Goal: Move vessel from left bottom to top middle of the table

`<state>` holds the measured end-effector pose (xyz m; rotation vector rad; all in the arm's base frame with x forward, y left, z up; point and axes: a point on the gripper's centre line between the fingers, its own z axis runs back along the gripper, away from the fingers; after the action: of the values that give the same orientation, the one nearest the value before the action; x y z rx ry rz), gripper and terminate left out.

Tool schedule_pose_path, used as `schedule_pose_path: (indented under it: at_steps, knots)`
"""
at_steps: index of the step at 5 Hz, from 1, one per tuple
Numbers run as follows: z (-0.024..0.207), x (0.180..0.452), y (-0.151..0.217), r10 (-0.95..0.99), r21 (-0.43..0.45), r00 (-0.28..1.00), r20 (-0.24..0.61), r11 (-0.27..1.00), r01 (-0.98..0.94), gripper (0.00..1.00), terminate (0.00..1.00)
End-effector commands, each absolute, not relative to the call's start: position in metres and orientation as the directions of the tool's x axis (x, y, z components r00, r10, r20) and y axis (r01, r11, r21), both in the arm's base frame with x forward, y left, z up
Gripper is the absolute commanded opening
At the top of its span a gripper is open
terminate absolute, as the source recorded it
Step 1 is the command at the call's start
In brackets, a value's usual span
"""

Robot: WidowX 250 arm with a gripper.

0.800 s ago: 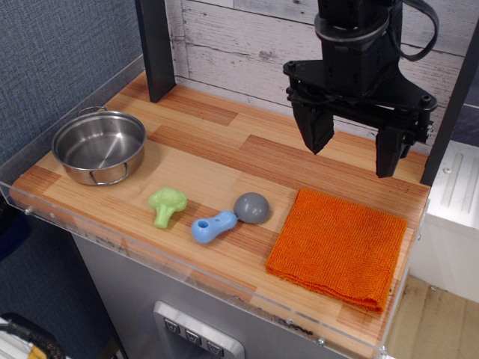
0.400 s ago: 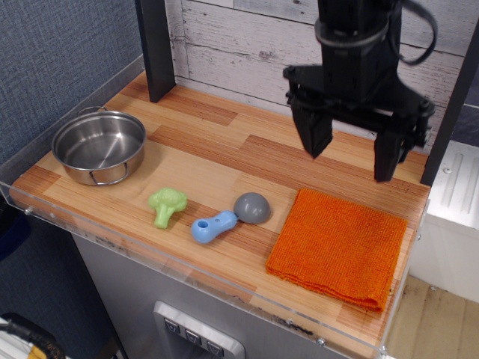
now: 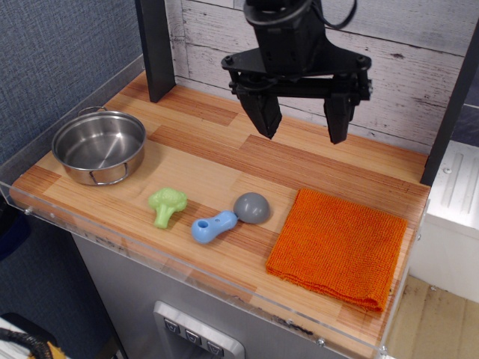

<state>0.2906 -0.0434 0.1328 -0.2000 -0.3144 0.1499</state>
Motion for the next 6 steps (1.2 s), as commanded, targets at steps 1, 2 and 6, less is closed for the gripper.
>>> schedule_pose_path:
  at_steps: [1, 2, 6]
  knots:
    - [0.128, 0.284, 0.033, 0.354, -0.251, 0.881, 0.313, 0.926, -0.283, 1.00, 0.00]
    - [0.125, 0.280, 0.070, 0.407, -0.206, 0.850, 0.334, 0.911, -0.356, 1.00, 0.00]
    - [0.096, 0.286, 0.132, 0.448, -0.036, 0.841, 0.303, 0.887, -0.460, 1.00, 0.00]
